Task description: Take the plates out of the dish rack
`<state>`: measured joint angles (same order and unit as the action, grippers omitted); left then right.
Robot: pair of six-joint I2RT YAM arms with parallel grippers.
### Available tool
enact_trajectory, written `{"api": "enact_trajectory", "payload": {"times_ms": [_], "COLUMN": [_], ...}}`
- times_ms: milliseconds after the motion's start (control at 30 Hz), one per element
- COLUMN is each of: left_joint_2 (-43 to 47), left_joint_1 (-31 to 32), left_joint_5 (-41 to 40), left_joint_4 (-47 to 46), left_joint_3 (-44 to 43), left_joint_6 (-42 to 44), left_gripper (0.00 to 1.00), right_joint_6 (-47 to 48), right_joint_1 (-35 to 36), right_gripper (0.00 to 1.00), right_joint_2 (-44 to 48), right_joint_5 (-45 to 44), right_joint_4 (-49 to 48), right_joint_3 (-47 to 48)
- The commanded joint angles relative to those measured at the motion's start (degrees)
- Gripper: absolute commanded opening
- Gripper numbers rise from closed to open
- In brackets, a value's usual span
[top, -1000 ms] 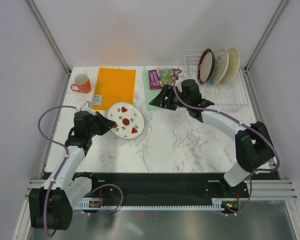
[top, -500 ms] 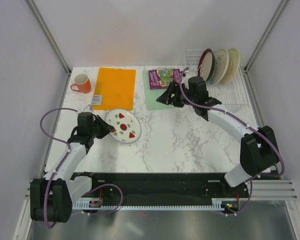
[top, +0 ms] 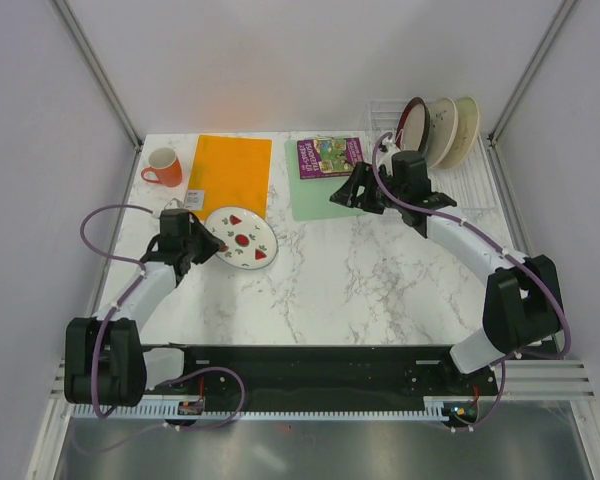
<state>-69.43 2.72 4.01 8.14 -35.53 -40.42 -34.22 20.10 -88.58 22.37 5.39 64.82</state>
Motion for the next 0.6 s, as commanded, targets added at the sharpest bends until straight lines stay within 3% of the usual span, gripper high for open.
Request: {"api": "enact_trajectory", "payload": {"times_ms": [0, 167, 233, 333, 433, 467, 567], "left_joint_2": [-4.1, -4.3, -4.2, -4.0, -3.5, -3.3, -0.7], "left_joint_1": [-0.3, -0.3, -0.3, -0.3, -0.3, -0.3, -0.3], "left_joint_5": [-10.1, -9.3, -9.3, -9.1, -10.1, -10.4, -12.4], "left_joint_4": [9.6, 10.5, 10.5, 11.1, 12.7, 13.1, 15.0], "left_joint_3": [1.9, 2.9, 3.0, 2.7, 2.3, 2.2, 2.1], "left_joint_6": [3.7, 3.2, 3.2, 3.3, 3.5, 3.3, 2.9], "left_gripper": [0.37, 0.55, 0.55, 0.66, 0.76, 0.84, 0.85], "right_joint_6": [2.0, 2.2, 3.2, 5.7, 9.2, 10.1, 13.8], "right_joint_1": [-1.0, -1.8, -1.9, -2.2, -2.3, -2.3, -2.3], "right_gripper": [0.79, 0.79, 0.79, 0.79, 0.79, 0.79, 0.80], "right_joint_2": [2.4, 2.0, 2.3, 2.6, 2.7, 2.8, 3.0], "right_joint_5": [0.0, 0.0, -0.4, -3.4, -11.6, -16.4, -24.4], "right_joint_4": [0.6, 1.5, 2.4, 6.0, 10.8, 11.9, 15.3], "right_joint_3": [-0.3, 0.2, 0.7, 2.2, 5.0, 6.8, 11.0]}}
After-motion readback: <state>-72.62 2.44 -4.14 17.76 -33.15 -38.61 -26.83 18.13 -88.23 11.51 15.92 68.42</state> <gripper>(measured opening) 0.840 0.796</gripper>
